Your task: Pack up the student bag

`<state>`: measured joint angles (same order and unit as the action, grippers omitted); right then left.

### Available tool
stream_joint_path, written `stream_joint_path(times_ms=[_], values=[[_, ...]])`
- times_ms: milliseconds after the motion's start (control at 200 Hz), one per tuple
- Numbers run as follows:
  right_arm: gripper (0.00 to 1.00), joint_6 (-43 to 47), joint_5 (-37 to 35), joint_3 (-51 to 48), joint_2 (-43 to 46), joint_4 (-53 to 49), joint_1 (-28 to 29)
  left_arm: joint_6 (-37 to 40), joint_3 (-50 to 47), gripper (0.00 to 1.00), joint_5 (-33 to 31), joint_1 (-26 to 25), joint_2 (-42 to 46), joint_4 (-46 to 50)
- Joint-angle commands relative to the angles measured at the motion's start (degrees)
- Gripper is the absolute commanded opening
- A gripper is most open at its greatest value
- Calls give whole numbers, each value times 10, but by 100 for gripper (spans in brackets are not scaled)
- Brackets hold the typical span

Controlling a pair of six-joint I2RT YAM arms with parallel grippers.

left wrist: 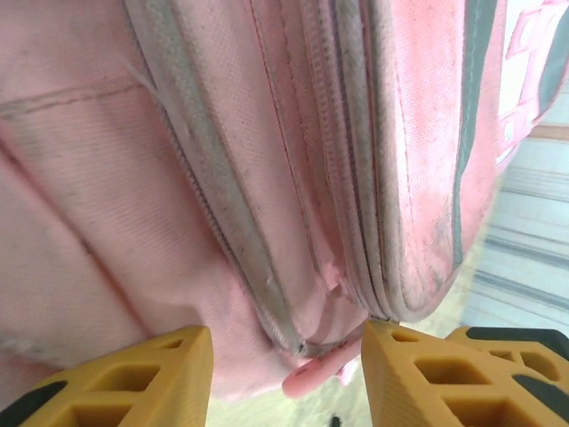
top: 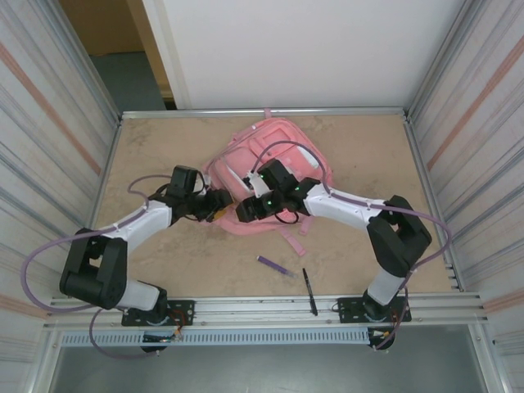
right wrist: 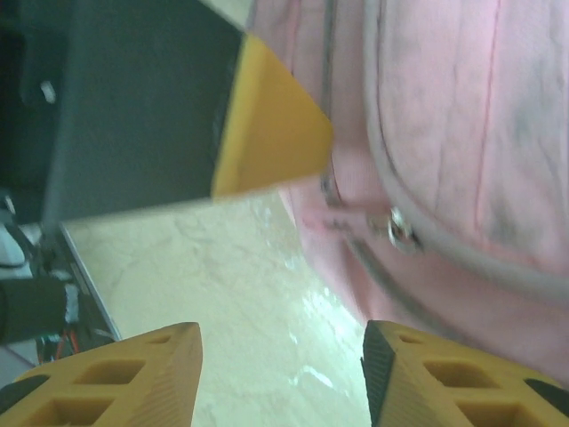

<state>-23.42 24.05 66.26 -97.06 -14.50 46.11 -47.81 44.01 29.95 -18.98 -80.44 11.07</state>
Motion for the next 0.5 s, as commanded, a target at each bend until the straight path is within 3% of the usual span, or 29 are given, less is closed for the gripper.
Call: stream_joint_path(times_ms=[0,491], values=[[52,28,-11,-20,59,-42,-12,115,55,48,-60,-19,25,111],[54,57,5,-39,149,-73,-136,255,108,47,-51,-59,-14,129]])
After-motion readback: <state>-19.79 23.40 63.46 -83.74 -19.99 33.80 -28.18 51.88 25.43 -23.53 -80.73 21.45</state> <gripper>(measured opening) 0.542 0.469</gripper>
